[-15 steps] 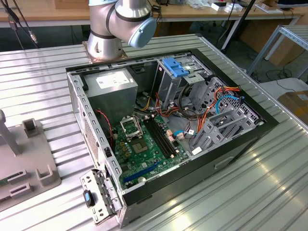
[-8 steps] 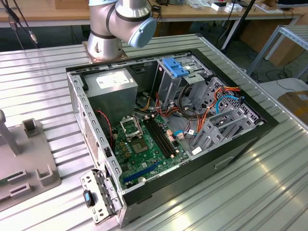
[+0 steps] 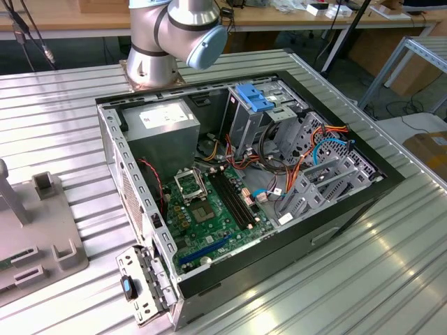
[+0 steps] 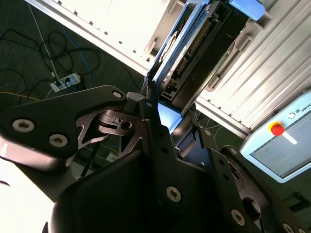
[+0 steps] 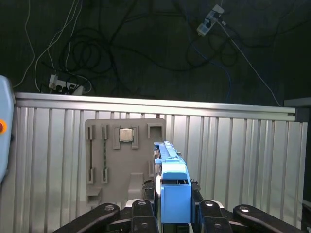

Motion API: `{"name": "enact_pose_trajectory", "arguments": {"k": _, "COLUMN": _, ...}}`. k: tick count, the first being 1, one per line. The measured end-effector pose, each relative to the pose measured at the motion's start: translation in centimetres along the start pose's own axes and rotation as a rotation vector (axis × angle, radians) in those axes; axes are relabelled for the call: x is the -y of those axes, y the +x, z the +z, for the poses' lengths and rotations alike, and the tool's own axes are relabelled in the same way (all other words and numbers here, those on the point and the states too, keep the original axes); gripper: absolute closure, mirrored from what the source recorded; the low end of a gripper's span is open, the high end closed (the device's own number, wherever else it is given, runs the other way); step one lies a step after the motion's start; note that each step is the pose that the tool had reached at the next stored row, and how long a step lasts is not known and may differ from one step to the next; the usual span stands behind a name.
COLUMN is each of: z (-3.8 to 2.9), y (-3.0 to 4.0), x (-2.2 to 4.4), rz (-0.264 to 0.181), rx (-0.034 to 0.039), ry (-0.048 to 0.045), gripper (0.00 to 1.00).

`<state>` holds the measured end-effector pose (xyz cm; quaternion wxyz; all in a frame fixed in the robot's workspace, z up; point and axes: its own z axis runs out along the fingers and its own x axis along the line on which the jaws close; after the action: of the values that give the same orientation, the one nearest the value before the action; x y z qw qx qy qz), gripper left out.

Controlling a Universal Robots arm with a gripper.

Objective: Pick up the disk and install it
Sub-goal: 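Pick up the disk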

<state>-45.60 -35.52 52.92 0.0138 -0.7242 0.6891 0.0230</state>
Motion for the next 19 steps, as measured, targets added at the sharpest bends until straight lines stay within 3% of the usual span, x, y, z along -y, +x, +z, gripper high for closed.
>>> {"name": "enact_pose_trajectory", "arguments": {"k": 3, "z": 0.0, "y": -0.04, "x": 0.59, "rz": 0.0, "rx": 0.0001, "ry": 0.0001, "gripper": 0.64}}
{"name": "enact_pose_trajectory", "arguments": {"k": 13, "z": 0.0, "y": -0.05, "x": 0.66, "rz": 0.0, "rx": 0.0001, "ry": 0.0001, "gripper": 0.64}}
{"name": "enact_pose_trajectory", "arguments": {"k": 19, "z": -0.01, "y": -0.05, "x": 1.13, "rz": 0.0, "rx": 0.0, "ry": 0.0, "gripper": 0.64}}
